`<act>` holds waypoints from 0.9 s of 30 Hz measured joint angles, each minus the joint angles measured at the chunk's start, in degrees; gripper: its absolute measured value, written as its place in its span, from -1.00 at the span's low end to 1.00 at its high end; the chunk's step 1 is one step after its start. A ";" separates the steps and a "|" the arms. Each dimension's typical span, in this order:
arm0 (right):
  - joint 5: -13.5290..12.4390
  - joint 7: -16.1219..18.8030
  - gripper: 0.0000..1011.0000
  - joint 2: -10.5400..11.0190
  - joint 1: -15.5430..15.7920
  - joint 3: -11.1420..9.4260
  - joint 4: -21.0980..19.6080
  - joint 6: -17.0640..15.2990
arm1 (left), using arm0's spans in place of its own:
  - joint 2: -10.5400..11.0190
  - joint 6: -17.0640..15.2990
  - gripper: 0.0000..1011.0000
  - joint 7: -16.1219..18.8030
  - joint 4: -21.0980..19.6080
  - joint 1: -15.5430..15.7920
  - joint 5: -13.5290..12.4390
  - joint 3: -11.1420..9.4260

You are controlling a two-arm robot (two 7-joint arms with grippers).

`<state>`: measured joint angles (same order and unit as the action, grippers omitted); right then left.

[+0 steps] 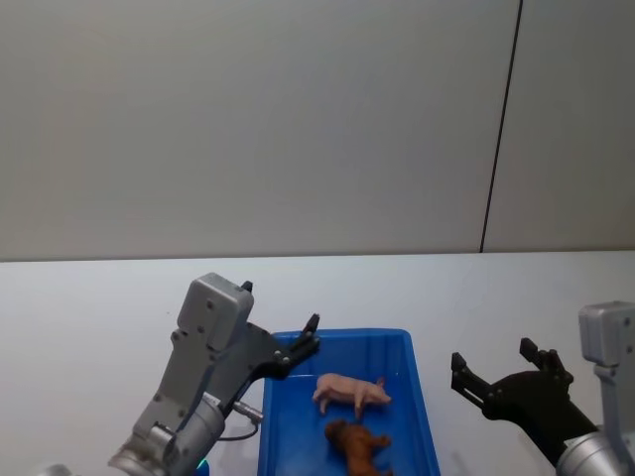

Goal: Pick up the two dolls from the table and place them into the box.

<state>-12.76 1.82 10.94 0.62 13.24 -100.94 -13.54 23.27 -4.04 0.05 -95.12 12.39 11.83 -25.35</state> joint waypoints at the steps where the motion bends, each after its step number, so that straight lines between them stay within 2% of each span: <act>1: -0.01 -0.06 0.98 0.03 0.05 -0.01 -0.04 0.00 | 0.16 -0.35 0.98 0.10 -0.25 -0.16 0.06 0.07; 12: -0.12 -0.68 0.98 0.35 0.59 -0.21 -0.58 0.03 | 3.14 -6.39 0.98 2.80 -4.13 -3.11 2.68 1.45; 27: -0.19 -1.04 0.98 0.51 0.85 -0.30 -0.83 0.02 | 7.71 -12.90 0.98 6.74 -8.94 -8.61 10.69 3.90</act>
<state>-12.95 0.78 11.45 1.47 12.94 -101.78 -13.51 30.98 -16.94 6.80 -104.06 3.78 22.52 -21.45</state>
